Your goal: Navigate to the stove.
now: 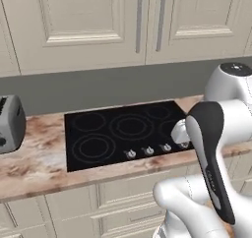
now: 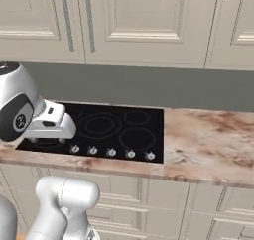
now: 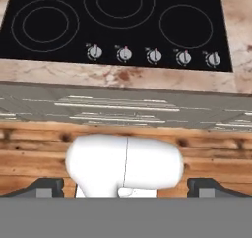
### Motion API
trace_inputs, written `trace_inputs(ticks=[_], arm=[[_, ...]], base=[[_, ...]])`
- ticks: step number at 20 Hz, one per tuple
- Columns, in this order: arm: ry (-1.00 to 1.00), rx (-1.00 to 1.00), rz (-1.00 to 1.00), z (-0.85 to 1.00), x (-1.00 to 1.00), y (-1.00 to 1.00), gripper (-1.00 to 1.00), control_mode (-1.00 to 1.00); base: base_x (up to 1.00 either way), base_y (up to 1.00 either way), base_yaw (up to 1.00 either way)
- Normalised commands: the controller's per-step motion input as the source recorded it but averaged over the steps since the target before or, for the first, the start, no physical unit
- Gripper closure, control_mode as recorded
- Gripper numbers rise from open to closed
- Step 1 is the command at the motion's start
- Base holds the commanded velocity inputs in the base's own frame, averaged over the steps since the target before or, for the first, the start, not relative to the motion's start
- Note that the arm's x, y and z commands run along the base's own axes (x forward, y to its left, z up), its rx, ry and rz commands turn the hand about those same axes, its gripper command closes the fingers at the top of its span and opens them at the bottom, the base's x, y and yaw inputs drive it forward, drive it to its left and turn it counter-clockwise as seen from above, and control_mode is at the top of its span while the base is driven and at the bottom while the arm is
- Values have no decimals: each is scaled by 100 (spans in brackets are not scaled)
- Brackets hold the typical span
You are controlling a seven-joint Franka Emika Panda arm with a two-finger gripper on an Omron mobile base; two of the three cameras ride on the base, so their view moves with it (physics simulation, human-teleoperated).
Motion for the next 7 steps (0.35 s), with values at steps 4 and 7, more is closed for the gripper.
trace_inputs(ticks=[4, 7], arm=[[0, 0, 0, 0, 0, 0, -100, 100], [0, 0, 0, 0, 0, 0, -100, 100]], base=[[31, 7, 20], [75, -2, 6]])
